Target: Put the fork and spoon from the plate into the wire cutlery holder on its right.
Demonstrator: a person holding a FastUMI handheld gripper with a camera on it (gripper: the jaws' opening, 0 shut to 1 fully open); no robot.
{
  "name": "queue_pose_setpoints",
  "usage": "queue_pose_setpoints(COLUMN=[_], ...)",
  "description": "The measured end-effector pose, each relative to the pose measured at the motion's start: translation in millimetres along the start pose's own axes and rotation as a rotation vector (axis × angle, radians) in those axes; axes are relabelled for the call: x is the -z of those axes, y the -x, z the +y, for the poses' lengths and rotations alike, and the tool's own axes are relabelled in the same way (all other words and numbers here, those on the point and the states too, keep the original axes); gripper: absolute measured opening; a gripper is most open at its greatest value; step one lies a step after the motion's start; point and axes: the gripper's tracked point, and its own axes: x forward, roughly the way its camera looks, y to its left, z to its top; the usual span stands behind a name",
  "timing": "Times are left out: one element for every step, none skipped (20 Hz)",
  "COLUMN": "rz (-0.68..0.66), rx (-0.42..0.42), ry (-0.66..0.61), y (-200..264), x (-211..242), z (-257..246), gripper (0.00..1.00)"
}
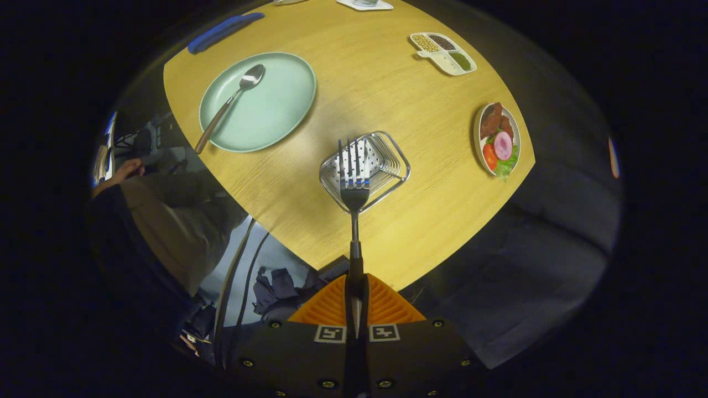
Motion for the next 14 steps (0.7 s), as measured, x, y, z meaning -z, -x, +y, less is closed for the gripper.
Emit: queue_pose_setpoints(rz=[0.025, 0.057, 0.086, 0.108, 0.120, 0.135, 0.154, 0.174, 0.187, 0.192, 0.201, 0.212, 0.222, 0.235], rx=[-0.007, -0.016, -0.016, -0.014, -0.011, -0.004, 0.002, 0.006, 0.006, -0.002, -0.016, -0.021, -0.017, -0.001], ry=[0.003, 0.006, 0.008, 0.012, 0.016, 0.018, 0.023, 0.031, 0.038, 0.040, 0.041, 0.045, 0.052, 0.057], y=[-2, -5, -8, -12, -16, -19, -22, -25, -28, -31, -34, -36, -40, -42], x=[2, 3, 4, 3, -1, -4, -6, -9, -12, -17, -22, -24, -27, -29], z=[-2, -4, -6, -9, -11, -14, -17, -19, -20, -19, -17, -17, -20, -24], gripper=[0.01, 0.01, 0.01, 0.01, 0.01, 0.01, 0.01, 0.01, 0.01, 0.01, 0.01, 0.01, 0.01, 0.01])
